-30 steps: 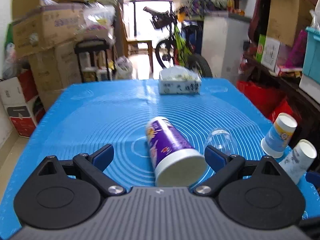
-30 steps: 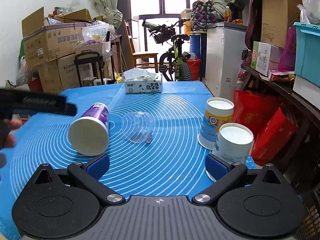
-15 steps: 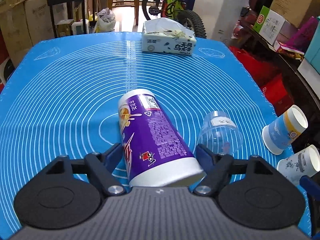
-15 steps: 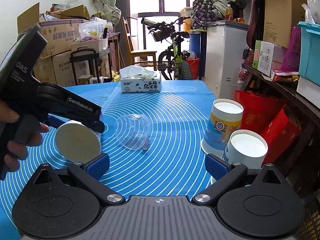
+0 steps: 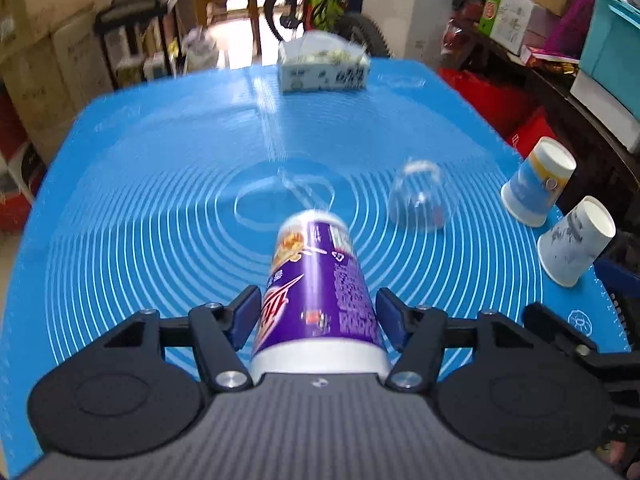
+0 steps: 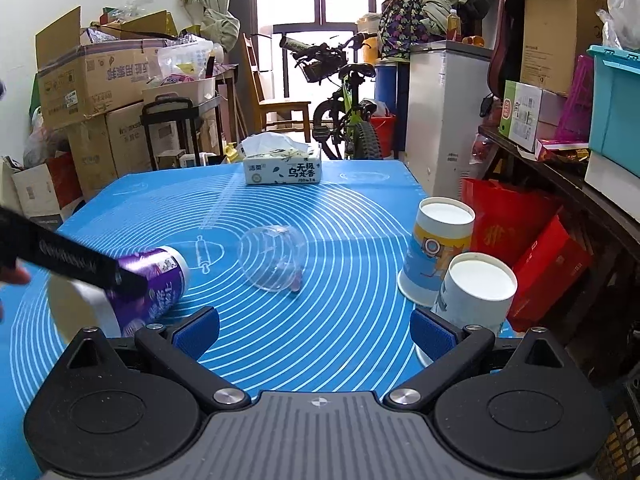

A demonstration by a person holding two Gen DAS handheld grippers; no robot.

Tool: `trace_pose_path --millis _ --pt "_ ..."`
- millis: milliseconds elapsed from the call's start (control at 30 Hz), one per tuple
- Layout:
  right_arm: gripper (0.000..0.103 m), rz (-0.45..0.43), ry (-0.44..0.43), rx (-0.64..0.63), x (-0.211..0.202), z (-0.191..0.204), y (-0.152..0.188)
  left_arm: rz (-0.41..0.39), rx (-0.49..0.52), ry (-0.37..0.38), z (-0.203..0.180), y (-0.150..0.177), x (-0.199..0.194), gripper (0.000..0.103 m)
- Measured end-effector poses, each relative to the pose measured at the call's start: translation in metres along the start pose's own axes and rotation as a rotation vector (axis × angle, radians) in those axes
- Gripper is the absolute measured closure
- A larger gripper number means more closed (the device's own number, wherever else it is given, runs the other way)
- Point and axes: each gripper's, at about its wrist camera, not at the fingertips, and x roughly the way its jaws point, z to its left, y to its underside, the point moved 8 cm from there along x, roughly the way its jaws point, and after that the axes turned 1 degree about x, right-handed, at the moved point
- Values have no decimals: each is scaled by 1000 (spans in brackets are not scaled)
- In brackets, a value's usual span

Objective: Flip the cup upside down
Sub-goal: 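Lift the purple cup with the right tool and rotate it upright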

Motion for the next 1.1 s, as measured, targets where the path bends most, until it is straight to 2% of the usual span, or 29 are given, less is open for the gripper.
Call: trace_pose_path --millis 100,300,500,667,1000,1100 --pt "0 -6 9 -17 -11 2 3 14 -33 18 6 8 -1 39" --pt "0 -8 20 -10 -20 -2 3 0 -38 40 10 23 -13 39" --pt "0 -11 11 -31 -28 4 5 -11 -59 30 15 34 -23 39" --pt "0 23 -5 -27 -25 9 11 -14 -66 21 16 42 -22 38" --pt "0 65 -45 -22 -26 22 11 -73 -5 15 8 41 -38 16" --pt "0 64 -65 -19 -28 31 3 -96 0 22 11 39 -47 14"
